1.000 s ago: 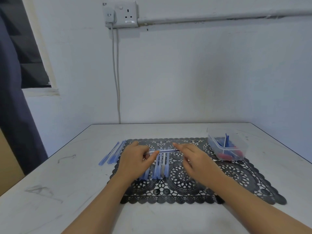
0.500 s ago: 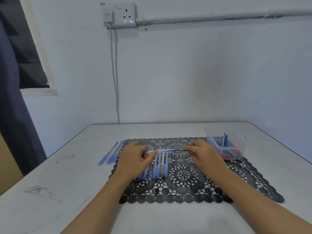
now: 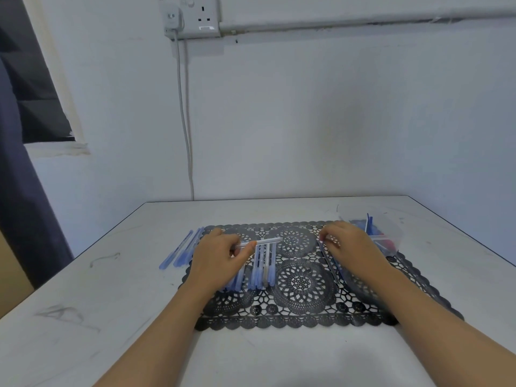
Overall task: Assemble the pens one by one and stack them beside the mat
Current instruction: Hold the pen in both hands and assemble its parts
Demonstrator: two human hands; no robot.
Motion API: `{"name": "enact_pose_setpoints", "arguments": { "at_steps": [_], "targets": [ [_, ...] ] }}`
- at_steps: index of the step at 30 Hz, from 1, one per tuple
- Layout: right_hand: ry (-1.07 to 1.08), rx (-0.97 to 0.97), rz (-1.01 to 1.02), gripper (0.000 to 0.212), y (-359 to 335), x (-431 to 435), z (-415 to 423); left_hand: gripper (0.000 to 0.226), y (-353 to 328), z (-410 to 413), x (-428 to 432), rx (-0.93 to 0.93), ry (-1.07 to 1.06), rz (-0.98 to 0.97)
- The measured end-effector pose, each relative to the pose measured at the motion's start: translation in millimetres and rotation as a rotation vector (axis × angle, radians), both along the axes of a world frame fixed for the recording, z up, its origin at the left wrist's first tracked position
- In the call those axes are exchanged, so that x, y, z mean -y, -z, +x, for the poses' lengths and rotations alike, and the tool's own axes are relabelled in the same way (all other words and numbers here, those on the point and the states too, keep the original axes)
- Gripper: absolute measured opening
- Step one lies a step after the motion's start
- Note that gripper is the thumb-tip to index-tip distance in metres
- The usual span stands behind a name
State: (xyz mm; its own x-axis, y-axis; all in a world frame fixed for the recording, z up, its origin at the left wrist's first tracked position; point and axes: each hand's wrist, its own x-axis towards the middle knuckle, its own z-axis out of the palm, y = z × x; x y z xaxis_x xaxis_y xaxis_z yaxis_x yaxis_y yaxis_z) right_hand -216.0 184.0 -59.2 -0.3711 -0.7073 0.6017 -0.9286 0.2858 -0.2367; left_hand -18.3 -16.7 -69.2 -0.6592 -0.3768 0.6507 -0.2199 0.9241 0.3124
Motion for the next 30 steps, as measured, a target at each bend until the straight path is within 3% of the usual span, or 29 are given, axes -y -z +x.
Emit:
{"name": "enact_pose_setpoints", "arguments": {
  "at_steps": [6, 22, 24, 30],
  "targets": [
    [-0.022, 0.068, 0.236, 0.016, 0.7, -3.2, -4.4, 0.047, 1.1, -0.2, 0.8, -0.004, -0.002, 0.001],
    [0.06, 0.058, 0.325, 0.025, 2.8, -0.3, -10.6, 0.047, 0.0, 0.1, -2.6, 0.001, 0.002, 0.011],
    [0.066, 0.08, 0.263, 0.024, 2.7, 0.7, -9.5, 0.047, -0.4, 0.1, -2.8, 0.004, 0.0, 0.009],
    [0.13, 0.091, -0.247, 0.022, -5.8, -3.5, -9.3, 0.047, 0.0, 0.4, -0.3, 0.007, -0.008, -0.003]
  ]
}}
